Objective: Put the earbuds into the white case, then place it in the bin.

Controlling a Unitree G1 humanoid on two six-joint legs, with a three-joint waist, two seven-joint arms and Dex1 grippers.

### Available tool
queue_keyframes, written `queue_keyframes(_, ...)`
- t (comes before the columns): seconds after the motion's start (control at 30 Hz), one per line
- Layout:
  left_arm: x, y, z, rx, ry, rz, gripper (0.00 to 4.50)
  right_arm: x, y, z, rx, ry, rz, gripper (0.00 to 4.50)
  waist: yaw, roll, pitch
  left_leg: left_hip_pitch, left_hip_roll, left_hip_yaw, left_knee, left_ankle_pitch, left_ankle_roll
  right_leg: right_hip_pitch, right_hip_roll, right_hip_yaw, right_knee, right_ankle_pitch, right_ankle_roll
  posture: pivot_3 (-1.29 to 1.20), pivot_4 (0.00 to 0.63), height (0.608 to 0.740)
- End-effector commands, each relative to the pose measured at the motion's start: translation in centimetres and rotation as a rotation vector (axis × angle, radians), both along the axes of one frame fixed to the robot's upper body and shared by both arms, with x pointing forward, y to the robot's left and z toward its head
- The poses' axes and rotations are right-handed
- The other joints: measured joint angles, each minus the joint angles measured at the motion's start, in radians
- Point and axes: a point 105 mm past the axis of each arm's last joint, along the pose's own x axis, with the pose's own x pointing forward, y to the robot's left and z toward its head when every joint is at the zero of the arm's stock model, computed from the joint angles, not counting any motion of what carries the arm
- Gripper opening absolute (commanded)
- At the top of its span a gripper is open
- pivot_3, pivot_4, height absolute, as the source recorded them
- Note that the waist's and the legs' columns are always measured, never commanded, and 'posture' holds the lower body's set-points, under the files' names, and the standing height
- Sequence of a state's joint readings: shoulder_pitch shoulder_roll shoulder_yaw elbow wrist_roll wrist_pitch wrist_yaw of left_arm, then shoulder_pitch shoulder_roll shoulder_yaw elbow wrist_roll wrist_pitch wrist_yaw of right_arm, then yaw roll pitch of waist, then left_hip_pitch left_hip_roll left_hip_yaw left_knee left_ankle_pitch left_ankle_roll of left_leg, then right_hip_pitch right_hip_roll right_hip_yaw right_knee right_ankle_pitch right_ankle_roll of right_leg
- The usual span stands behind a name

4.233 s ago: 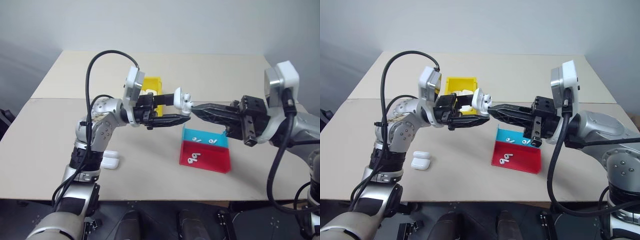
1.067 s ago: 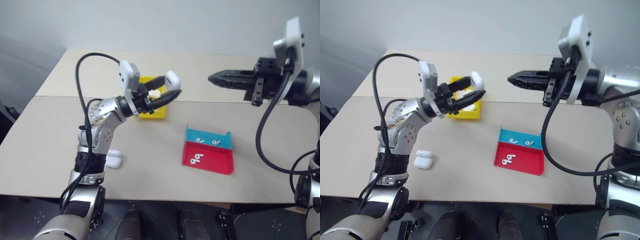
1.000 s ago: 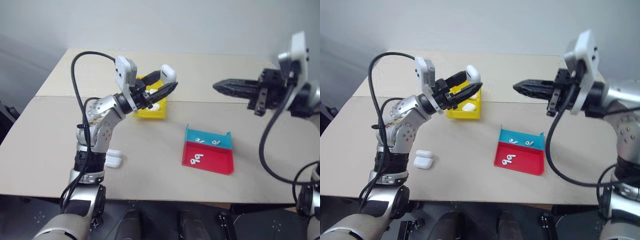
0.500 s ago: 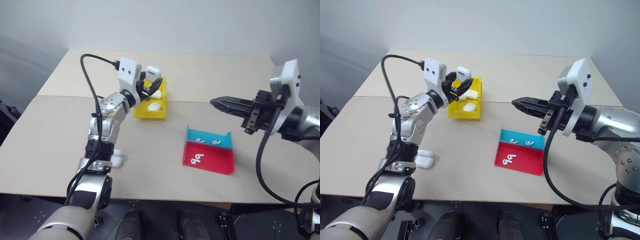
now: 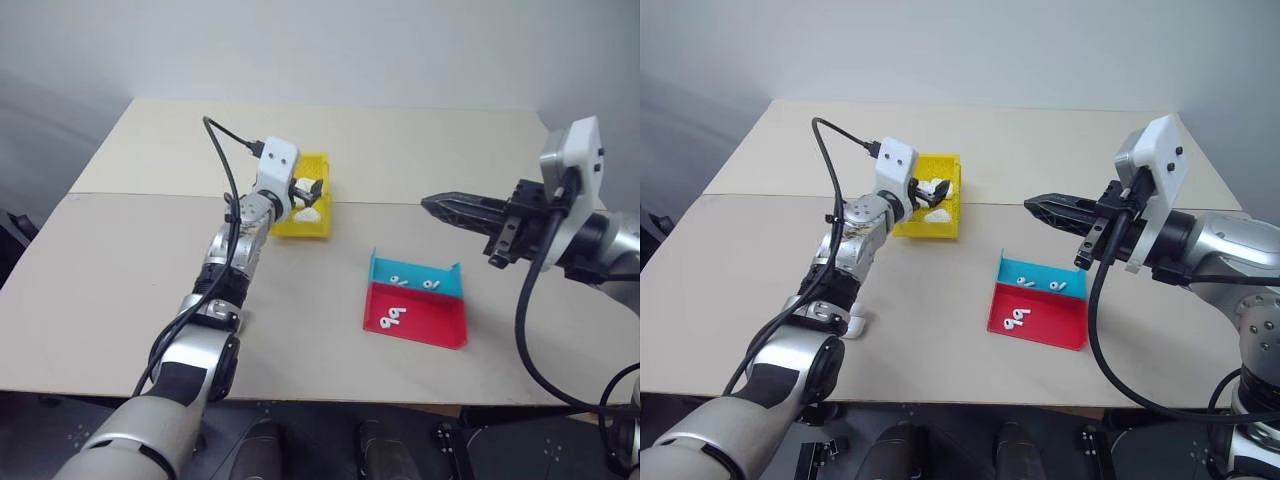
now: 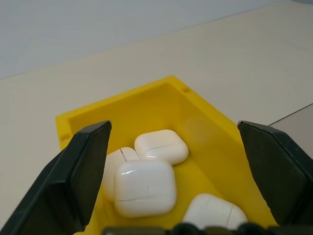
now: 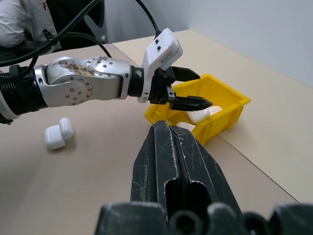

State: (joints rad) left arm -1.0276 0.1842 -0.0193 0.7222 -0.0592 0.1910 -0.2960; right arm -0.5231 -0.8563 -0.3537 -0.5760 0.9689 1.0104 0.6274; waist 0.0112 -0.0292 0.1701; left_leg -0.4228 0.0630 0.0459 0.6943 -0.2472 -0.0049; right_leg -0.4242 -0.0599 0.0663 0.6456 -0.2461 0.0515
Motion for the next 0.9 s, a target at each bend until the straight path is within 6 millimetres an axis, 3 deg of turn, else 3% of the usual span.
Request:
queue_keyframes(0.03,-0.8,0.2,3.9,-0.067,-0.151,-0.014,4.49,-0.6,0.2,0.9,0.000,-0.044,0.021,0.00,0.000,0.000,0.000,0.000,0.000,0.000,0.000,0.000,0.000,0.000,0.000,0.000,0.000,0.000,0.000,0.00,0.150,0.740)
queue_keyframes(0.27,-4.5,1.1,5.3,-0.062,-0.176,-0.230,4.49,-0.6,0.3,0.1,-0.016,-0.049,0.034,0.00,-0.007,0.000,0.000,0.001,0.001,0.000,0.000,0.000,0.000,0.000,0.000,0.000,0.001,0.000,0.000,0.00,0.150,0.740)
queue_keyframes(0.57,-14.3,4.0,5.4,0.081,-0.126,-0.632,4.49,-0.2,-0.8,-3.0,-0.073,-0.049,0.023,0.00,-0.012,0.000,0.000,0.001,0.001,0.001,0.000,0.000,0.000,0.000,0.000,0.000,0.001,0.000,0.000,0.00,0.150,0.740)
queue_keyframes(0.73,-18.0,5.5,4.3,0.142,-0.040,-0.689,4.49,-0.9,-1.4,-4.9,-0.141,-0.034,0.041,0.00,-0.013,0.001,0.000,0.002,0.002,0.001,0.000,0.000,0.000,0.001,0.000,0.000,0.001,0.000,0.000,0.00,0.150,0.740)
queue_keyframes(0.9,-19.8,6.1,2.7,0.151,0.020,-0.673,4.49,-2.2,-1.9,-6.6,-0.197,0.013,0.094,0.00,-0.012,0.000,0.000,0.004,0.002,0.001,0.000,0.000,0.000,0.002,0.000,0.000,0.002,0.000,0.000,0.00,0.150,0.740)
